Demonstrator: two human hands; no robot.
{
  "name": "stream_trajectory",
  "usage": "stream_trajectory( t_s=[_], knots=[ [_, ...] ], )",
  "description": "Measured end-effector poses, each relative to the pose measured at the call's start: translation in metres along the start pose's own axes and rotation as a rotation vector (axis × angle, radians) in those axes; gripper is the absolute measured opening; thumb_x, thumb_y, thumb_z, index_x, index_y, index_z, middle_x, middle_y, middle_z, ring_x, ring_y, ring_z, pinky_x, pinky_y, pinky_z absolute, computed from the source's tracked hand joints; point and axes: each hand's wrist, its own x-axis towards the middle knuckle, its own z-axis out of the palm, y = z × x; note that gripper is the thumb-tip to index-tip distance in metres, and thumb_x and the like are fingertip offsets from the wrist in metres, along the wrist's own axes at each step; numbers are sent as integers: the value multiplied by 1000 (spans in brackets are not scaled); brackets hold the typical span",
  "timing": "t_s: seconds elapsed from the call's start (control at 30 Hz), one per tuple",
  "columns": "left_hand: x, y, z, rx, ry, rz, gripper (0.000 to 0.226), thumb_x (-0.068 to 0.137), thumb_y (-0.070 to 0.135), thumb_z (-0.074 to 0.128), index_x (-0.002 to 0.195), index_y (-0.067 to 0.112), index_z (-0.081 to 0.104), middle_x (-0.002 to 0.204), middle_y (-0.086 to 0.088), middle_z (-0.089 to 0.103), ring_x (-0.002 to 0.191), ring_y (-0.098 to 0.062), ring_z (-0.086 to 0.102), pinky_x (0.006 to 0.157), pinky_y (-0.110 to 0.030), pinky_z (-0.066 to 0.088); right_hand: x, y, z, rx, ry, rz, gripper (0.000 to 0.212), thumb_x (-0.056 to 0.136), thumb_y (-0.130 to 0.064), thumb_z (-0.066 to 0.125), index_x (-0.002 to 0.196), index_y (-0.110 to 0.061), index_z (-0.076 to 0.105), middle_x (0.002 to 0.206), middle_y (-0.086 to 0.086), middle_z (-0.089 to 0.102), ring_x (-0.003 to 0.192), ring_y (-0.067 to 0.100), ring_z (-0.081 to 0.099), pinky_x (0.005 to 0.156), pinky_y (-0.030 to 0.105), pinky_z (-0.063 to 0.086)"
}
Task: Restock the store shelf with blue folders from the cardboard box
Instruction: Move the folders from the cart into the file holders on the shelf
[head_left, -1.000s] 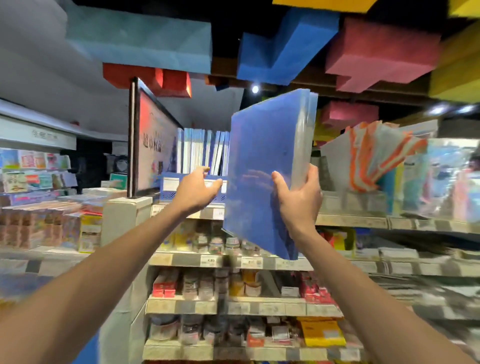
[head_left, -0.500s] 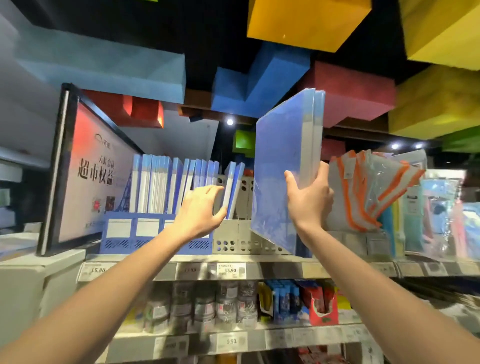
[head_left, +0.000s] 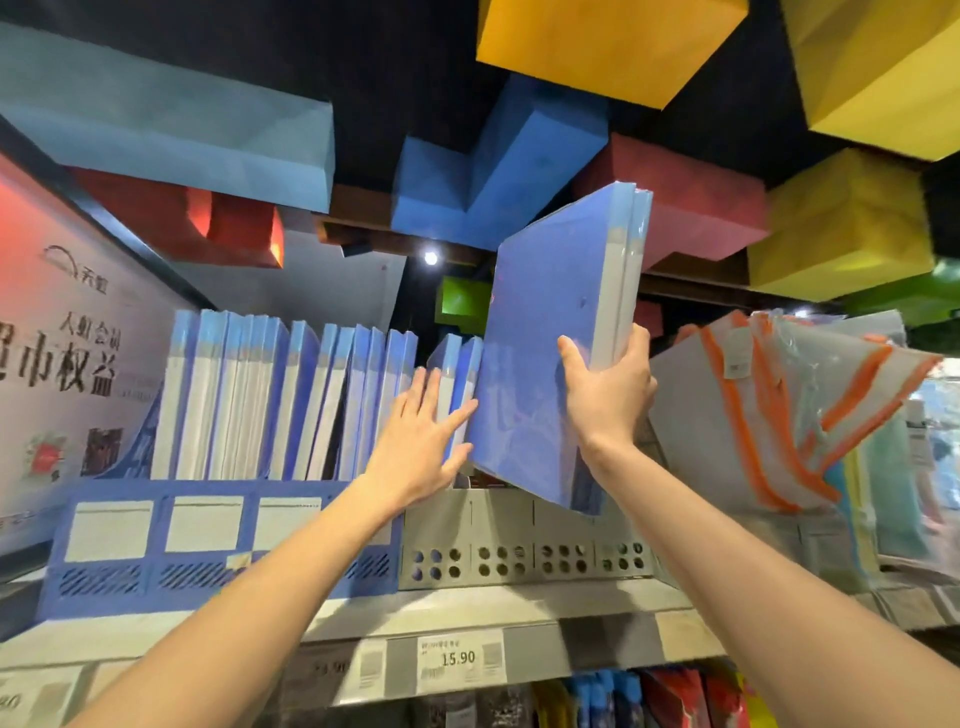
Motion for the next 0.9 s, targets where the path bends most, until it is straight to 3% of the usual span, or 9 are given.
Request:
stream_trajectory(
  t_s=[0.1,0.17,0.3,0.43,0.53,0.63,0.73,0.83,0.9],
  knots=[
    [4,-12,15,52,14,-1,65,103,55,38,161,38,13,166,-20,-15,151,-34,-26,124,-46,-4,8,13,10,76,-17,57,39,86,-35,74,112,-17,52,81,-19,52,75,11,53,67,27,43],
    [5,-23,19,136,14,8,69,101,59,40,161,37,13,165,-22,-17,151,-35,-26,125,-49,0,12,18,16,121,-42,100,37,86,-34,75,109,-18,51,81,-21,52,72,4,53,63,20,42],
    [-3,-42,18,209,71,24,71,97,62,45,159,35,25,167,-21,-9,154,-36,-17,125,-51,8,17,23,31,185,-75,146,41,85,-34,76,115,-17,55,97,-8,61,82,11,54,74,29,47],
    [-11,-60,10,272,66,13,72,95,68,33,159,37,23,170,-11,-6,156,-34,-10,124,-52,10,18,25,52,201,-131,141,42,85,-35,76,116,-17,54,107,-1,65,91,19,61,73,29,47],
    [-15,-69,7,273,57,29,72,96,66,29,161,36,18,170,-5,-6,157,-31,-7,124,-52,16,11,28,70,177,-205,95,42,87,-34,74,119,-16,52,107,0,64,91,20,59,64,25,43],
    [-18,-66,4,249,50,28,73,98,66,29,161,40,4,170,-4,-9,156,-30,-9,125,-52,14,2,30,87,175,-235,110,44,89,-36,72,122,-17,50,110,-1,61,95,20,56,65,26,42],
    [-14,-52,5,223,-8,29,78,96,71,35,158,47,-7,169,-10,-15,153,-44,-12,122,-61,4,-3,35,104,180,-264,135,43,91,-37,70,122,-16,50,118,5,62,97,20,49,73,31,41],
    [-10,-50,10,282,-84,23,75,92,77,22,157,50,-5,168,-8,-18,148,-51,-22,119,-70,0,-1,43,118,176,-291,163,45,91,-41,69,123,-17,49,119,6,60,100,20,49,81,40,49],
    [-11,-52,12,314,-87,12,76,89,78,13,158,50,-2,169,-7,-17,148,-49,-25,120,-68,-1,4,52,122,156,-300,179,46,89,-45,69,122,-19,50,117,5,60,106,24,55,89,47,54]
  ],
)
